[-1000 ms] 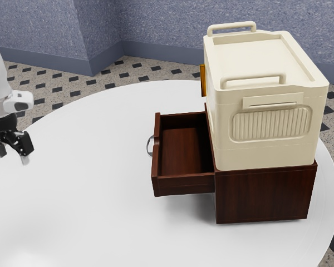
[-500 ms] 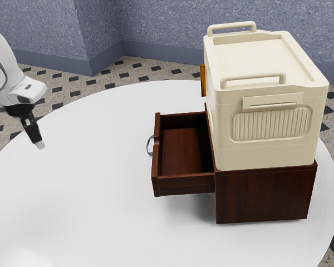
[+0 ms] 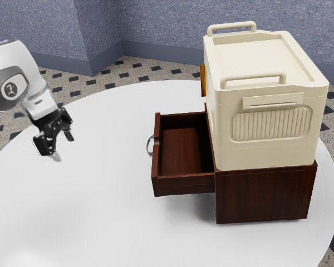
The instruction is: Push the drawer handle with one arm to close the drawer
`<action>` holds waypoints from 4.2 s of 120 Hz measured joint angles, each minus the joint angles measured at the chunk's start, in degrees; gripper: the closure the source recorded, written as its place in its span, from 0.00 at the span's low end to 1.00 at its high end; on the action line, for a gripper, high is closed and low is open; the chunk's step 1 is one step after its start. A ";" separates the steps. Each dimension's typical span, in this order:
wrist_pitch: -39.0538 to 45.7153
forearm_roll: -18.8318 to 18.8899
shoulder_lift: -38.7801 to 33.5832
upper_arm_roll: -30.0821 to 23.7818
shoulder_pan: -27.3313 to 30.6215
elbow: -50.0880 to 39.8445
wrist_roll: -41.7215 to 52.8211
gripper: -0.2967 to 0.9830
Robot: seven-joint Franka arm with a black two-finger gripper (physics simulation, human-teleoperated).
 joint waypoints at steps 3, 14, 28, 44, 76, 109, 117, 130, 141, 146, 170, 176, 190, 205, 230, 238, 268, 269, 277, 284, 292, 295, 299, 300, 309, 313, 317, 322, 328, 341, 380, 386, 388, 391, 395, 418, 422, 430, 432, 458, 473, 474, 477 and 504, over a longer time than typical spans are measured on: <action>1.10 -0.15 0.67 -0.02 -0.77 0.04 0.72 0.25; 6.84 -0.50 3.29 -0.04 -2.01 -0.19 2.47 0.25; 11.89 -0.75 4.37 -0.03 -3.17 -0.24 2.00 0.25; 13.89 -1.22 4.47 0.11 -3.35 -0.39 -1.23 0.25; 8.55 -11.22 6.94 0.38 -3.32 -0.25 -6.12 0.25; 6.69 -13.48 11.45 0.18 -4.71 3.96 -6.85 0.40; 6.90 -14.33 12.47 0.09 -4.98 4.83 -7.01 0.52; 7.32 -15.81 13.54 -0.03 -5.64 5.71 -7.26 0.67; 7.77 -16.95 15.62 -0.03 -7.13 7.54 -7.43 0.74; 7.92 -17.52 16.56 -0.01 -7.99 8.39 -7.51 0.77; 8.31 -20.43 21.17 0.04 -11.74 12.54 -7.81 0.82; 8.35 -21.06 21.95 0.03 -12.36 13.14 -7.88 0.83; 8.37 -21.93 22.38 0.33 -12.49 13.02 -8.00 0.84; 8.32 -22.36 22.61 0.77 -10.94 11.99 -8.10 0.84; 8.38 -22.63 26.86 0.83 -9.68 16.17 -8.16 0.84; 8.39 -22.88 27.41 0.80 -9.89 16.79 -8.18 0.84; 8.39 -23.54 30.90 0.57 -11.02 20.33 -7.50 0.85; 8.40 -23.54 30.97 0.57 -11.04 20.37 -7.45 0.85; 8.43 -23.55 31.65 0.57 -11.17 21.13 -7.05 0.85; 8.45 -23.58 32.43 0.57 -11.36 21.88 -6.75 0.85; 8.46 -23.64 33.07 0.56 -11.56 22.55 -6.46 0.85; 8.47 -23.66 33.20 0.56 -11.63 22.71 -6.37 0.85; 8.46 -23.71 33.30 0.56 -11.69 22.94 -6.25 0.85; 8.46 -23.72 33.32 0.56 -11.70 22.98 -6.22 0.85; 8.46 -23.83 33.42 0.52 -11.74 23.22 -6.00 0.85; 8.46 -23.88 33.46 0.50 -11.74 23.36 -5.91 0.85; 8.45 -23.93 33.48 0.44 -11.73 23.55 -5.83 0.84; 8.46 -24.06 33.63 0.40 -11.75 23.76 -5.73 0.84; 8.47 -24.23 33.97 0.29 -11.81 24.06 -5.63 0.85; 8.48 -24.45 34.46 0.08 -11.90 24.58 -5.43 0.85; 8.50 -25.14 35.98 -0.39 -12.39 26.20 -5.16 0.84; 8.50 -25.19 36.18 -0.56 -12.44 26.52 -5.16 0.84; 8.50 -25.21 36.26 -0.59 -12.47 26.67 -5.16 0.84; 8.49 -25.23 36.42 -0.63 -12.49 26.94 -5.15 0.84; 8.49 -25.25 36.72 -0.69 -12.51 27.34 -5.15 0.84; 8.29 -25.49 38.69 -1.39 -12.43 30.05 -5.15 0.85; 8.25 -25.53 39.02 -1.51 -12.42 30.51 -5.15 0.84; 8.17 -25.57 39.48 -1.93 -12.37 31.15 -5.16 0.84; 8.16 -25.58 39.55 -2.08 -12.34 31.27 -5.17 0.84; 8.01 -25.87 40.81 -3.01 -12.21 32.98 -5.20 0.85; 7.82 -26.34 42.26 -3.70 -12.19 34.88 -5.27 0.85; 7.81 -26.35 42.35 -3.74 -12.19 35.02 -5.28 0.85; 7.70 -26.40 42.60 -3.86 -12.16 35.45 -5.33 0.85; 6.66 -26.59 44.64 -5.13 -12.03 39.02 -5.83 0.85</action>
